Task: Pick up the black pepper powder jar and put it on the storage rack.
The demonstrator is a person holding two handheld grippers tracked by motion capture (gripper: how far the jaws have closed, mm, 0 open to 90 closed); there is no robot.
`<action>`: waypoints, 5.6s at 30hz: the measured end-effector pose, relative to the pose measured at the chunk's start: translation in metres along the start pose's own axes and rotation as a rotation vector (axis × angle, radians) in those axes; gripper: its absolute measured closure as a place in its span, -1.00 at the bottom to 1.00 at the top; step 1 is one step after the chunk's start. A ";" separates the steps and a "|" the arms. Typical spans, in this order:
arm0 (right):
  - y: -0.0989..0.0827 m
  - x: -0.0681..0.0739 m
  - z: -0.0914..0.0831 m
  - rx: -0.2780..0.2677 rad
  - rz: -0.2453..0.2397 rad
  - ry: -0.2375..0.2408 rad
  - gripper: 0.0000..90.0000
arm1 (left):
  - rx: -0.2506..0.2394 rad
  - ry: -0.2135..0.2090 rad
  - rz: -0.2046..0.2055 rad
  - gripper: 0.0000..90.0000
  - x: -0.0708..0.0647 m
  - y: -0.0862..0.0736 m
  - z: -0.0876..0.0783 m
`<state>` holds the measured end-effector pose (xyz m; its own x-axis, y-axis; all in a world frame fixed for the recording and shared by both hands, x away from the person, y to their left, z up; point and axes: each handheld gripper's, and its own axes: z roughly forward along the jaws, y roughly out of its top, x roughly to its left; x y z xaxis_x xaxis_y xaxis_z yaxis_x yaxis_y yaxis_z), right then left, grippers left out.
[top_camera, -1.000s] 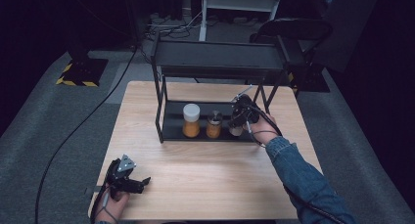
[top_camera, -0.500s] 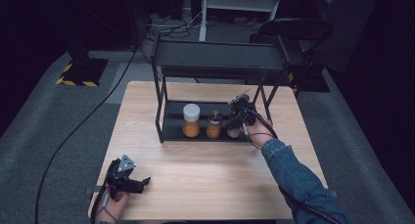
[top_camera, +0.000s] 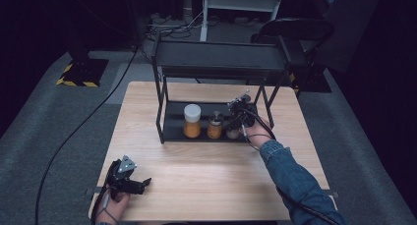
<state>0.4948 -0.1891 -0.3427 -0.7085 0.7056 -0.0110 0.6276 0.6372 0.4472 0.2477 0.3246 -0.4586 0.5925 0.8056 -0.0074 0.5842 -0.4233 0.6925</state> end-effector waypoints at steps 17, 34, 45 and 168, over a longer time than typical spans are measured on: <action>-0.007 0.001 -0.020 -0.052 0.007 -0.007 -0.67 | 0.000 0.000 0.000 -0.96 0.000 0.000 0.000; -0.036 0.017 -0.070 -0.155 -0.032 -0.043 -0.78 | 0.000 0.001 -0.001 -0.96 0.000 0.000 0.000; -0.062 0.023 -0.106 -0.219 -0.044 -0.035 -0.79 | 0.000 0.004 -0.003 -0.96 0.000 0.000 0.000; -0.272 -0.001 -0.019 -0.282 -0.113 0.030 -0.89 | 0.002 -0.001 0.003 -0.98 0.000 0.000 0.000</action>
<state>0.3187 -0.3693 -0.4470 -0.7807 0.6229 -0.0499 0.4329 0.5967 0.6757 0.2471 0.3248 -0.4585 0.5944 0.8041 -0.0059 0.5834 -0.4262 0.6913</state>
